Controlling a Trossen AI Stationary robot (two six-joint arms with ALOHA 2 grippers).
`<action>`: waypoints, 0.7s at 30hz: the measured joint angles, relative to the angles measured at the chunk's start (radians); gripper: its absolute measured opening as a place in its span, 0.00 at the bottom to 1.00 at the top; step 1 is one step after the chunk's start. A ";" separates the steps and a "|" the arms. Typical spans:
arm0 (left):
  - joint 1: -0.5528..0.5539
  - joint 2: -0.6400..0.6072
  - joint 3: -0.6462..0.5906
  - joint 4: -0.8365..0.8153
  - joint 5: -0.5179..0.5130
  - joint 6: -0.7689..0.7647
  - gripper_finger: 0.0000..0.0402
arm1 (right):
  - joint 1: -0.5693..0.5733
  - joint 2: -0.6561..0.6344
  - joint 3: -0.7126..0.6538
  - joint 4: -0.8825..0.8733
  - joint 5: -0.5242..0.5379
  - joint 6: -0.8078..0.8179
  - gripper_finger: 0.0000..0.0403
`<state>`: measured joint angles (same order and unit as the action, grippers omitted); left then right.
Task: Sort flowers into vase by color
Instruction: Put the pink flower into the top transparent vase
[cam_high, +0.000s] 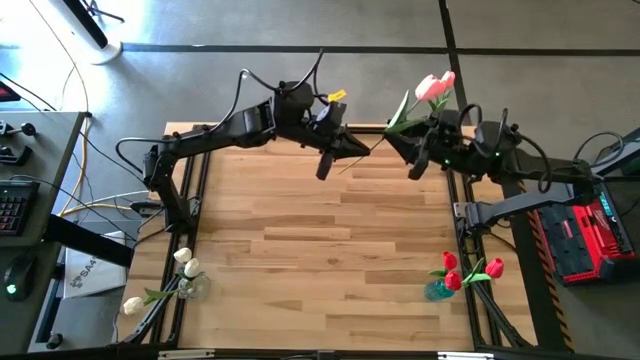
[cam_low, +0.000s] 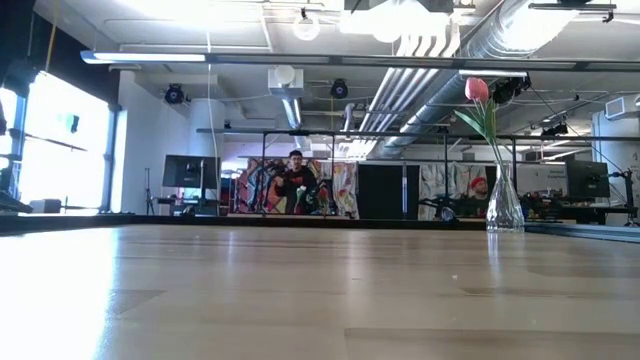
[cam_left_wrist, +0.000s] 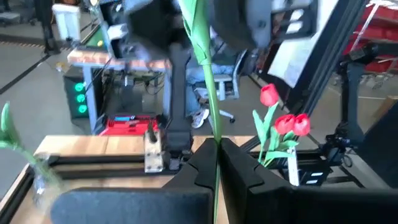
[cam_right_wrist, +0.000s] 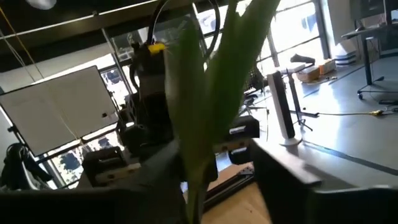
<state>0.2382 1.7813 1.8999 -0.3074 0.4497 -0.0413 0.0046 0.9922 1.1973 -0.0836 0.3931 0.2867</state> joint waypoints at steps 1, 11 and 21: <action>0.000 0.000 0.000 -0.010 -0.010 0.000 0.00 | -0.004 -0.003 0.000 0.001 0.000 0.000 0.43; -0.001 0.000 0.000 -0.066 -0.036 -0.036 0.02 | -0.037 -0.006 0.000 -0.024 -0.072 -0.022 0.04; 0.019 0.001 -0.001 -0.231 -0.093 -0.038 0.22 | -0.118 -0.012 0.196 -0.648 0.141 0.039 0.01</action>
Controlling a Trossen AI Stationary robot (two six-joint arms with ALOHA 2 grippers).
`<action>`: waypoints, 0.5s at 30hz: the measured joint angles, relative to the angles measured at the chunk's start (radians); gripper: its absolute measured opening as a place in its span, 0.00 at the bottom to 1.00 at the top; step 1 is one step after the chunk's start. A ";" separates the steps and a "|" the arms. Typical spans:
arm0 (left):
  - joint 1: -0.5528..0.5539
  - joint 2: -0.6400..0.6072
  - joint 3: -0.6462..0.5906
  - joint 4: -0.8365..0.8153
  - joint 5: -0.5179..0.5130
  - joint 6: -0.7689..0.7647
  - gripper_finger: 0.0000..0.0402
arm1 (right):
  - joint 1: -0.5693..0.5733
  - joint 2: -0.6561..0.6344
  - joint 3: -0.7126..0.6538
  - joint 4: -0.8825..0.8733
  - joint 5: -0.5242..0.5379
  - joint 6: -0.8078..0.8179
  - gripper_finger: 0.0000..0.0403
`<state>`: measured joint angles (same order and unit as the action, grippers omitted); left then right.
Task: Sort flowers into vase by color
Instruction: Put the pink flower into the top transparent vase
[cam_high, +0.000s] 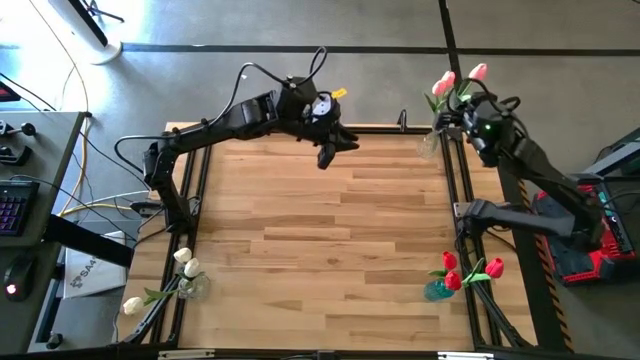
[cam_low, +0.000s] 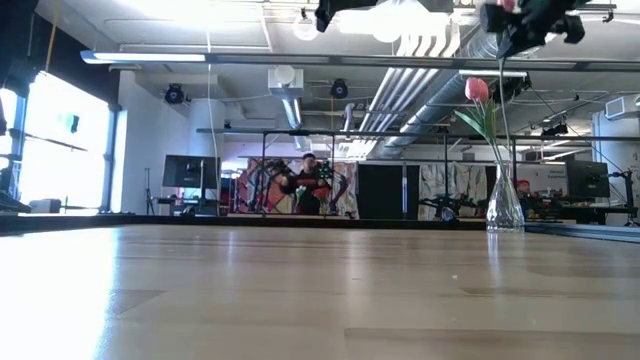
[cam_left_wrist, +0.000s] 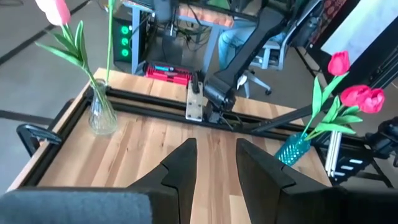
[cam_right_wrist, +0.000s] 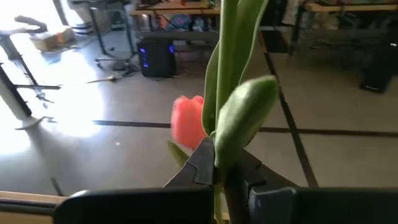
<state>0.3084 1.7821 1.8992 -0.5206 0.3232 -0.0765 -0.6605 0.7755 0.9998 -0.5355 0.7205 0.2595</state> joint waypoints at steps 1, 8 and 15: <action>0.000 0.000 0.000 -0.009 0.000 0.000 0.25 | -0.020 0.003 -0.011 0.004 -0.007 0.002 0.00; 0.004 0.000 0.000 -0.032 -0.001 0.008 0.25 | -0.141 0.008 -0.054 0.102 -0.126 -0.006 0.00; 0.021 0.000 0.000 -0.037 -0.001 0.009 0.25 | -0.180 0.000 -0.054 0.120 -0.199 0.017 0.00</action>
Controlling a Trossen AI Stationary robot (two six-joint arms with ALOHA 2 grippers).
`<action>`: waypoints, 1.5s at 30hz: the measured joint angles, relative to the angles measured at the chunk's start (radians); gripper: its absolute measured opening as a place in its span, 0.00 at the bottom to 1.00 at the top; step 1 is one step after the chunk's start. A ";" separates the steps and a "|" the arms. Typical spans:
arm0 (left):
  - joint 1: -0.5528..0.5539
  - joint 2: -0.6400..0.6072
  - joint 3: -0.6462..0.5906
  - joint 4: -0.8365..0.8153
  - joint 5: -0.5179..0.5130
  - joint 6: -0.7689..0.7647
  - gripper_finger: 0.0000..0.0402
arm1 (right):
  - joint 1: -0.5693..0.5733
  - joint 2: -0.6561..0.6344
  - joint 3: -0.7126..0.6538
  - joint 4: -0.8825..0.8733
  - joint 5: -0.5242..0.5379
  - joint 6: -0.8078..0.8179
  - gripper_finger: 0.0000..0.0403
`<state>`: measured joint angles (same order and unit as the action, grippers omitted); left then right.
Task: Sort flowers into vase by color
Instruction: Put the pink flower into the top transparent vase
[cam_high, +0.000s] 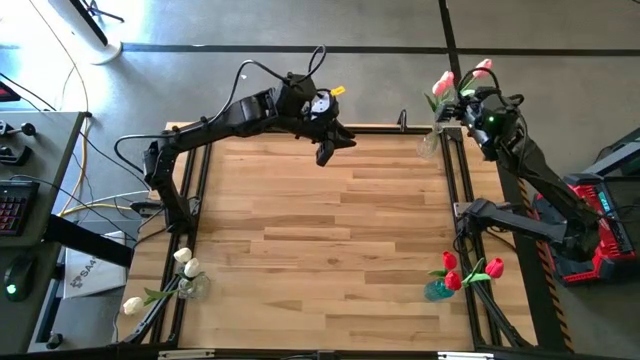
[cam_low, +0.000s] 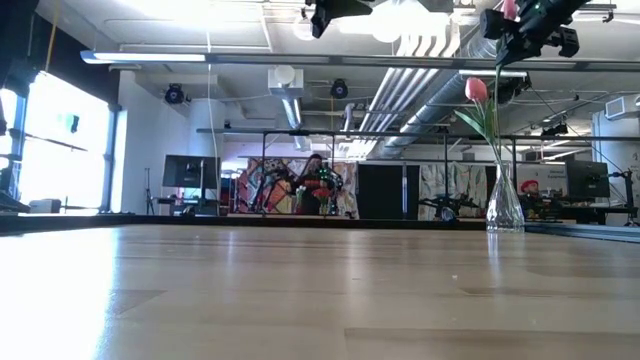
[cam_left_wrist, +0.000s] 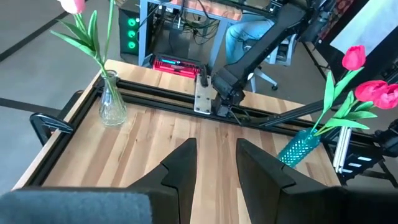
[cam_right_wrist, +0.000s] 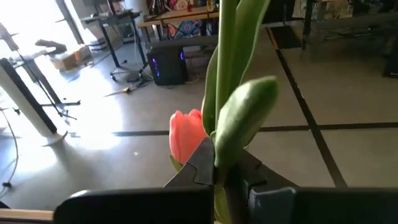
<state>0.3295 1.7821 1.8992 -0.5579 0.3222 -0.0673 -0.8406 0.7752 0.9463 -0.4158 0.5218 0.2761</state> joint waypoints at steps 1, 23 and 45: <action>0.003 0.000 0.000 -0.001 0.000 0.000 0.25 | 0.000 -0.001 0.000 -0.006 -0.001 0.007 0.00; 0.039 0.000 0.000 -0.007 0.000 -0.007 0.25 | -0.030 0.007 0.001 -0.046 -0.017 0.059 0.00; 0.044 0.000 0.000 -0.007 0.000 -0.011 0.25 | -0.030 -0.077 0.002 -0.148 -0.026 0.119 0.00</action>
<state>0.3740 1.7821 1.8992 -0.5644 0.3218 -0.0784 -0.8703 0.6985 0.9482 -0.5637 0.4963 0.3952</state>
